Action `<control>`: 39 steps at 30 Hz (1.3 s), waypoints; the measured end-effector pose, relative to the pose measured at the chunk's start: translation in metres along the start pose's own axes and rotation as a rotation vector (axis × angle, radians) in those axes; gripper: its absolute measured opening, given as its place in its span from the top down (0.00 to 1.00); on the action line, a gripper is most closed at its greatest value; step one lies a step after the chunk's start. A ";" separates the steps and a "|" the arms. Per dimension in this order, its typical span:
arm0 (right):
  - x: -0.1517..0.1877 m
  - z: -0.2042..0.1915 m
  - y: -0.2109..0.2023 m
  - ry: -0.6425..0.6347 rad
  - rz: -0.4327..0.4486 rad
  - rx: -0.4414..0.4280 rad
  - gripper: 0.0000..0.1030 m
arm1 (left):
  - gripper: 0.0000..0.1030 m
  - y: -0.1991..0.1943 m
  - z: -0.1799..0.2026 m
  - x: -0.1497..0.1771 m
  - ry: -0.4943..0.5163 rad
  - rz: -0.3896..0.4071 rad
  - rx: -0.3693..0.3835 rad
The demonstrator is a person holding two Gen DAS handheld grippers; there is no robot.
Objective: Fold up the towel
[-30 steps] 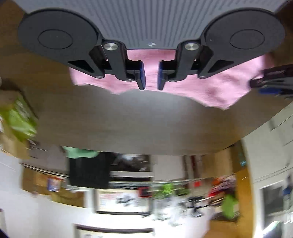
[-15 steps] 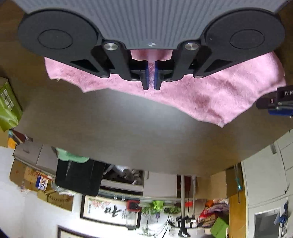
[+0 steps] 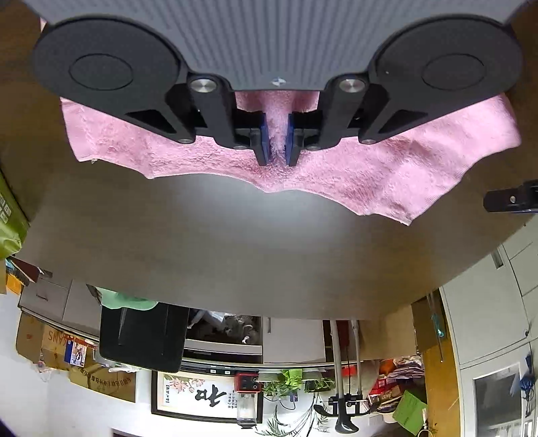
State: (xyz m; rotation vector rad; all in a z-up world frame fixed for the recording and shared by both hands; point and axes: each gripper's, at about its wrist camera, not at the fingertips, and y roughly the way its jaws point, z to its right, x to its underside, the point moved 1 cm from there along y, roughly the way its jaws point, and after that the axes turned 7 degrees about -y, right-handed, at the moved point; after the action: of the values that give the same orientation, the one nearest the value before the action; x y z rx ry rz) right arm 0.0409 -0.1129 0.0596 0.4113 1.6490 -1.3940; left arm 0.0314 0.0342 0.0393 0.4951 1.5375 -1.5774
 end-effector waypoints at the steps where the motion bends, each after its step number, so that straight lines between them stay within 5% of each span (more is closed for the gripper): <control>1: -0.004 -0.003 -0.006 -0.010 0.026 -0.010 0.87 | 0.49 -0.001 -0.001 -0.001 -0.005 0.005 -0.002; 5: -0.015 -0.024 -0.002 -0.054 0.030 -0.090 0.84 | 0.47 0.000 -0.008 -0.007 -0.020 0.015 -0.026; 11: -0.018 -0.059 0.038 -0.142 -0.055 -0.090 0.81 | 0.44 0.002 -0.019 -0.014 -0.041 0.025 -0.069; 16: -0.021 -0.070 0.020 -0.170 -0.005 -0.160 0.76 | 0.38 -0.001 -0.024 -0.018 -0.043 0.035 -0.078; 23: -0.006 -0.096 -0.022 -0.274 0.046 -0.414 0.56 | 0.37 -0.002 -0.031 -0.022 -0.050 0.038 -0.084; 35: 0.017 -0.148 -0.017 -0.561 -0.004 -0.407 0.63 | 0.29 0.000 -0.036 -0.023 -0.063 0.027 -0.074; 39: 0.018 -0.146 -0.011 -0.540 -0.026 -0.468 0.62 | 0.27 0.000 -0.039 -0.024 -0.065 0.028 -0.071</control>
State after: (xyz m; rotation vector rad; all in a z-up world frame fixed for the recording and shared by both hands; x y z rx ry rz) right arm -0.0380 0.0104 0.0445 -0.2418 1.4579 -0.9747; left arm 0.0340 0.0783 0.0517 0.4204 1.5247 -1.4981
